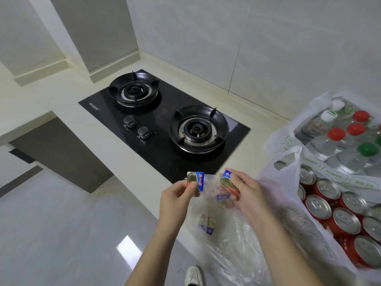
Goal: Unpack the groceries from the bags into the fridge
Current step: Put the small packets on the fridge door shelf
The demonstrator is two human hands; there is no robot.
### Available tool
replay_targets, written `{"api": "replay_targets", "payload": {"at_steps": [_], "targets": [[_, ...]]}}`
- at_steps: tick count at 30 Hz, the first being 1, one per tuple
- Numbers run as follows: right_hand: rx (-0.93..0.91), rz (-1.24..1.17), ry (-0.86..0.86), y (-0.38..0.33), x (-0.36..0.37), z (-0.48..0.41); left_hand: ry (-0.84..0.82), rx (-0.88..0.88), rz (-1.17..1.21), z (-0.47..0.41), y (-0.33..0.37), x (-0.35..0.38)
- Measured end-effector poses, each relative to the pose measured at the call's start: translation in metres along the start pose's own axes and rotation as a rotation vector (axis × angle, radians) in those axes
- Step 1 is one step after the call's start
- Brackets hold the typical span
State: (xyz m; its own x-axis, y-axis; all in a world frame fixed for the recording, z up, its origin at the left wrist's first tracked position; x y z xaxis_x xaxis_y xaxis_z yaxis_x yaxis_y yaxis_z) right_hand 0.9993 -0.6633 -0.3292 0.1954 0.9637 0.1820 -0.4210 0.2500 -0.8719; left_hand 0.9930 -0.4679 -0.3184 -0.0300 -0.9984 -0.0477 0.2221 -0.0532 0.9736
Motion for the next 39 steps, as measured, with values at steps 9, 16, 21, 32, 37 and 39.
{"api": "replay_targets", "payload": {"at_steps": [9, 16, 21, 32, 37, 39], "targets": [[-0.026, -0.092, -0.382, -0.003, 0.124, 0.015, 0.218, 0.021, 0.292, 0.049, 0.016, -0.102], [0.003, 0.122, -0.662, 0.025, 0.252, 0.079, 0.430, 0.104, 0.292, 0.140, 0.009, -0.217], [-0.060, 0.277, -0.748, 0.060, 0.344, 0.156, 0.643, 0.117, 0.274, 0.235, -0.006, -0.307], [-0.171, 0.496, -1.122, 0.119, 0.544, 0.350, 1.037, 0.132, 0.055, 0.480, 0.014, -0.487], [-0.233, 0.469, -1.415, 0.112, 0.625, 0.433, 1.154, 0.179, -0.103, 0.559, 0.056, -0.539], [-0.268, 0.471, -1.537, 0.108, 0.654, 0.464, 1.199, 0.231, -0.160, 0.587, 0.077, -0.559]]}}
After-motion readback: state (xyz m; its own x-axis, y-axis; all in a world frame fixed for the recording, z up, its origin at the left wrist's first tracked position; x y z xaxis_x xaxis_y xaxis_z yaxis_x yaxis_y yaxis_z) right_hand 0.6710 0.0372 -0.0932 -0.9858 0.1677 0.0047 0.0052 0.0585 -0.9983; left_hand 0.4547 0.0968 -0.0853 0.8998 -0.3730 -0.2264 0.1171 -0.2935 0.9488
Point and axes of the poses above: each hand's wrist, its own z-axis away from the middle knuckle, its own x-axis out of the palm, y = z × x, the point moved 5 cm from there along -z, towards the middle knuckle, and after that the axes turned 6 degrees about -y, right-handed, at the moved point
